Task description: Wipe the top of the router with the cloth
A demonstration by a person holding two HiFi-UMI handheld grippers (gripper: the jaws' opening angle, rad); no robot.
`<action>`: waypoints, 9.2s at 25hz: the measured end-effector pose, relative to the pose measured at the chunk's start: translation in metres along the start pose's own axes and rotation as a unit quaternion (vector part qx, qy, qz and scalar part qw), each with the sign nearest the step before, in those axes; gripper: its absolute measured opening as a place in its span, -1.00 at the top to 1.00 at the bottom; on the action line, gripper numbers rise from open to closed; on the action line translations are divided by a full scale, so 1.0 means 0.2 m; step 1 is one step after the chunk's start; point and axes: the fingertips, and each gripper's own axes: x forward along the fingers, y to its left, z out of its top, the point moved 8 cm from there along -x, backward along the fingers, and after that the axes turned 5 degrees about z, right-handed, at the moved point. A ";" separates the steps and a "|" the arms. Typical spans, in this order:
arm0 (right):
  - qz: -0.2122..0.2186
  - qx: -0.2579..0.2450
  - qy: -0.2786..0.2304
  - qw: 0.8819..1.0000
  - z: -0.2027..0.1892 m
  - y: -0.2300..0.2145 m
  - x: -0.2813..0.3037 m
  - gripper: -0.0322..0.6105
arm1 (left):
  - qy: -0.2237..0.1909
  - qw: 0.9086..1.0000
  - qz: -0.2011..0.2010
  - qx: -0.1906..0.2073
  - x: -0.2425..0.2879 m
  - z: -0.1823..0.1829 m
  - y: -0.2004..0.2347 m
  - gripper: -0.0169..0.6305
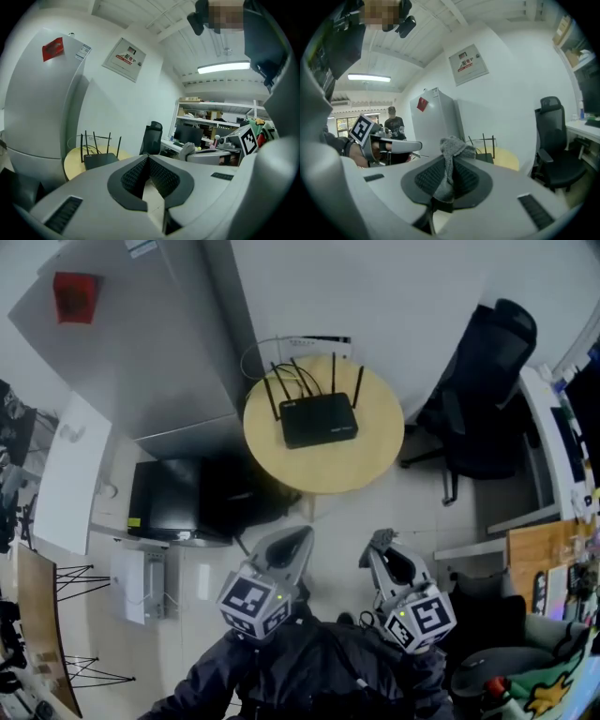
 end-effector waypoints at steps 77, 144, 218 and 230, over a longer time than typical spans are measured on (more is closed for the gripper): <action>0.337 -0.336 0.497 0.725 -0.41 -0.74 2.69 0.68 | 0.081 0.993 0.028 -0.077 1.12 0.26 1.65 0.94; 0.206 -0.375 0.483 0.764 -0.27 -1.39 2.81 0.68 | 0.087 0.992 0.052 -0.078 1.04 0.24 1.64 0.94; 0.087 -0.401 0.478 0.777 -0.27 -1.48 2.34 0.68 | 0.095 0.994 -0.013 -0.053 1.27 0.31 1.48 0.94; 0.031 -0.432 0.491 0.756 -0.28 -1.58 2.49 0.68 | 0.082 0.994 0.023 -0.065 1.26 0.31 1.58 0.94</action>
